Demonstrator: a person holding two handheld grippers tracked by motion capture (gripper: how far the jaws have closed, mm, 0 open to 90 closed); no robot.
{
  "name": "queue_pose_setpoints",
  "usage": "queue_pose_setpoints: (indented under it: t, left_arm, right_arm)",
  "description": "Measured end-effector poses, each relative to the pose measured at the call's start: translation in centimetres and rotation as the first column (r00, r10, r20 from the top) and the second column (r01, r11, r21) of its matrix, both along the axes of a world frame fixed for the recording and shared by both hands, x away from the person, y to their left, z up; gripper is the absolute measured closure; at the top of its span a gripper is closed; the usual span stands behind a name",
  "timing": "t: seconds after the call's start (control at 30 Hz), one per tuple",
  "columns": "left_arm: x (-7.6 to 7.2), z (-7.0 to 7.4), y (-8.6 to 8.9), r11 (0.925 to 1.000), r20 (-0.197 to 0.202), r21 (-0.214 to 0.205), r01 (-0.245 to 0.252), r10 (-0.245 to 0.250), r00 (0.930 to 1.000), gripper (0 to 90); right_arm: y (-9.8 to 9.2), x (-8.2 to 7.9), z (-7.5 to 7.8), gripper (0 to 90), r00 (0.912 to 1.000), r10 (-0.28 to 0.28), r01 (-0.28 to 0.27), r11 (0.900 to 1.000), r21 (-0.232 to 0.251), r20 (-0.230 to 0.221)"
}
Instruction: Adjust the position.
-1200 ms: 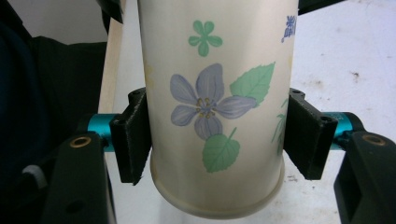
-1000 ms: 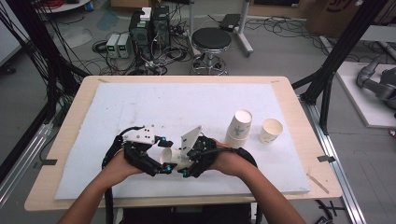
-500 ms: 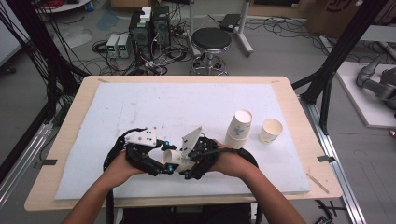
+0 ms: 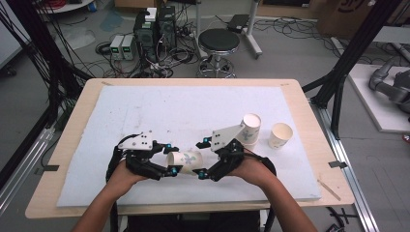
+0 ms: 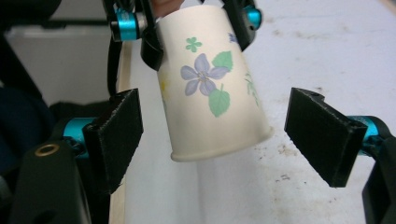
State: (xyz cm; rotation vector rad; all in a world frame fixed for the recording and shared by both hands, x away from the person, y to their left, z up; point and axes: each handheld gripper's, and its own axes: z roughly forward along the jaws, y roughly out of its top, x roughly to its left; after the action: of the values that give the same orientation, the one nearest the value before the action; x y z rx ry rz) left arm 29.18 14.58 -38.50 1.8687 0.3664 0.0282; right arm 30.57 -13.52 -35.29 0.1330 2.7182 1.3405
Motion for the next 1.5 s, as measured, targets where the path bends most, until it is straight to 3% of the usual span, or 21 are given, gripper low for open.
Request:
queue_pose_setpoints:
  t: [0.17,0.27,0.57,0.67,1.1,1.5]
  left_arm:
    - [-0.2,-0.4,0.1,0.9996,0.014,-0.030,-0.001,0.002,0.9999,35.7]
    - [-0.3,-0.8,0.0,0.9987,0.026,-0.051,-0.005,0.007,0.9997,35.8]
    - [-0.6,-1.3,0.0,0.9939,0.057,-0.111,-0.001,0.007,0.9984,35.8]
    - [-0.6,-1.3,0.0,0.9912,0.063,-0.132,0.008,0.001,0.9980,35.8]
    - [-0.8,-1.0,0.4,0.9815,0.075,-0.191,0.016,-0.001,0.9972,35.8]
    - [-1.0,-0.7,-0.1,0.9766,0.080,-0.207,0.058,-0.043,0.9959,36.2]
  right_arm:
    - [-1.5,-0.5,-0.7,19.8,0.9986,-0.052,0.051,0.9946,0.090,0.009]
    - [-2.4,-0.9,-1.1,19.9,0.9971,-0.076,0.075,0.9862,0.148,0.005]
    - [-4.1,-1.8,-2.8,20.2,0.9919,-0.127,0.125,0.9622,0.242,-0.007]
    - [-4.4,-1.8,-3.3,20.3,0.9904,-0.137,0.136,0.9567,0.257,-0.013]
    - [-4.9,-1.7,-4.1,20.3,0.9912,-0.127,0.133,0.9560,0.262,-0.037]
    - [-4.4,-1.8,-4.2,20.3,0.9955,-0.080,0.091,0.9586,0.270,-0.051]
